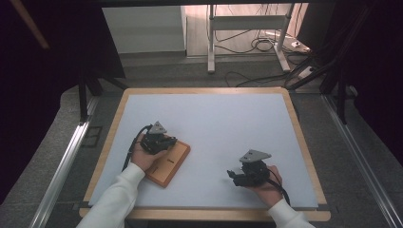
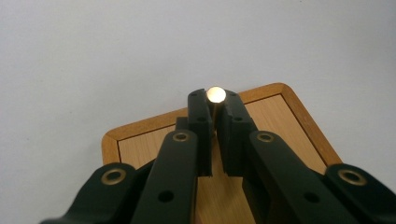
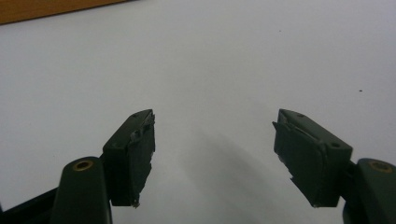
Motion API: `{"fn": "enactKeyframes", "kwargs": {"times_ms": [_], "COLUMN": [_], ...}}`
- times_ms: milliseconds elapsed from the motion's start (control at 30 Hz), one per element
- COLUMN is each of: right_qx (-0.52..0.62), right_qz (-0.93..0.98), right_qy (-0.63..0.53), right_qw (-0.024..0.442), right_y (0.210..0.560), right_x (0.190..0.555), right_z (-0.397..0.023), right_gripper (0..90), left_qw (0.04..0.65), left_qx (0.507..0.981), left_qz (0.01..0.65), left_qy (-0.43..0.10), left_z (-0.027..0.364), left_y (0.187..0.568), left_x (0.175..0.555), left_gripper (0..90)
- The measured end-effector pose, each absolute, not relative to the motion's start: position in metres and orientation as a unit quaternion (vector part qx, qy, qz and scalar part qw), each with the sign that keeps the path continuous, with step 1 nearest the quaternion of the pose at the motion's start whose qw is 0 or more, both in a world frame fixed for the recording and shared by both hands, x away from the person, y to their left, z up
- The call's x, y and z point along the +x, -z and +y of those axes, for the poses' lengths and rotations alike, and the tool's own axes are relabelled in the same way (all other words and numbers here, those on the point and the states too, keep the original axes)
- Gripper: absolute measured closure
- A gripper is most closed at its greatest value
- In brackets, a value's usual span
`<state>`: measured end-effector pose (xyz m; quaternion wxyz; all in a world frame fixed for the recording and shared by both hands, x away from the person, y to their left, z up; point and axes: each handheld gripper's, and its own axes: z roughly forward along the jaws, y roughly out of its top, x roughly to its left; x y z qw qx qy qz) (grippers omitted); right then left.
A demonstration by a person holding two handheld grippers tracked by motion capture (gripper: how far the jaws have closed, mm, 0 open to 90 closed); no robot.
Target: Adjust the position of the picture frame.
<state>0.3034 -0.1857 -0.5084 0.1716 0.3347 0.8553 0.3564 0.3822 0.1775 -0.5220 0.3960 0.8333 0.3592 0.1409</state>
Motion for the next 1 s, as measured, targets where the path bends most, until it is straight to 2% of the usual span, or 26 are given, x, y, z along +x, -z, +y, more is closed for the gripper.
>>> {"fn": "enactKeyframes", "kwargs": {"times_ms": [400, 767, 1000], "right_qx": [0.34, 0.343, 0.342], "right_qz": [0.85, 0.85, 0.852], "right_qy": [-0.36, -0.359, -0.357], "right_qw": [0.177, 0.177, 0.175], "right_y": [0.505, 0.507, 0.508], "right_x": [0.302, 0.303, 0.301], "right_z": [-0.192, -0.197, -0.198], "right_gripper": [29.5, 29.4, 29.1], "left_qw": [0.41, 0.392, 0.382], "left_qx": [0.842, 0.86, 0.861], "left_qz": [0.326, 0.306, 0.314], "left_qy": [-0.128, -0.115, -0.123], "left_z": [0.149, 0.106, 0.107], "left_y": [0.503, 0.506, 0.513], "left_x": [0.359, 0.364, 0.369], "left_gripper": [85.0, 85.0, 84.9]}}
